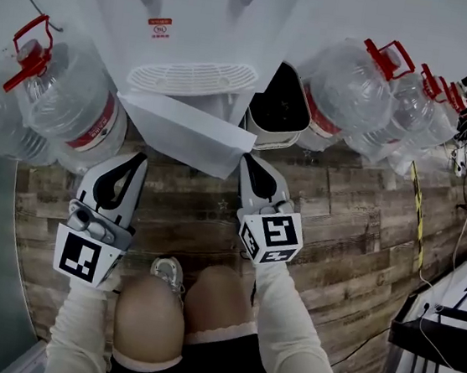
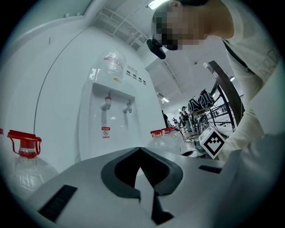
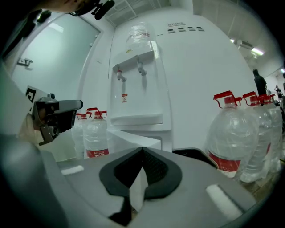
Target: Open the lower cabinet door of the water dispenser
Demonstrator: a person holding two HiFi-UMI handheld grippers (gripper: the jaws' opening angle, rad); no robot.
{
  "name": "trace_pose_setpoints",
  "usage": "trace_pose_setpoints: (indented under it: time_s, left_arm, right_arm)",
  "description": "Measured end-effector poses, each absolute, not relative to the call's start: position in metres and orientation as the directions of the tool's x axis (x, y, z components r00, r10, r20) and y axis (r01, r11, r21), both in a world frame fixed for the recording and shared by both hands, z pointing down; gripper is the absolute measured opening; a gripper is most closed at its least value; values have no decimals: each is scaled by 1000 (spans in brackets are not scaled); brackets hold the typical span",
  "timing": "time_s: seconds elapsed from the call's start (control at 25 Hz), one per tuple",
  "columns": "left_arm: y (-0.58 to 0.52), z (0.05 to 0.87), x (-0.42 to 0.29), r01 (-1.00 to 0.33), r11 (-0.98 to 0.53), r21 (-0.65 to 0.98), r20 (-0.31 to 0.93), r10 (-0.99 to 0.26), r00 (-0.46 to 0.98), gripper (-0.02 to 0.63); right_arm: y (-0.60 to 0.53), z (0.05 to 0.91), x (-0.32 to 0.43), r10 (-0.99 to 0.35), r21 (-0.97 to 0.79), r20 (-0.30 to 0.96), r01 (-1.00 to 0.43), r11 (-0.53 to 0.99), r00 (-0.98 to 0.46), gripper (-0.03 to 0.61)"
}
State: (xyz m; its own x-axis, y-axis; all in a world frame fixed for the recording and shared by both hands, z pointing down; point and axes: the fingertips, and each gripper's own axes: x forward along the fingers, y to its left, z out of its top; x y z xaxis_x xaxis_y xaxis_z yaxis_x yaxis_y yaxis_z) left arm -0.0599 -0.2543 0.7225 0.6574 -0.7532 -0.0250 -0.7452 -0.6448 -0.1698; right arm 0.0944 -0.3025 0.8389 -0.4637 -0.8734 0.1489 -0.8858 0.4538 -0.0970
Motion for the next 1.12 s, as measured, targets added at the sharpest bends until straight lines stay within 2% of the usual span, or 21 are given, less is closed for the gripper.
trace_pose_setpoints:
  time_s: [0.4,1.12]
  left_arm:
    - [-275,703,-66,-766,-638,-80,129,-769,627,2]
    - [-235,509,-71,-806,-590,-47,155,-801,578,0]
  right_arm:
    - [-304,796,100,-895,-143,174,-910,389,-410,9]
    - [-256,587,96,-879,-122,220,-906,406,-424,9]
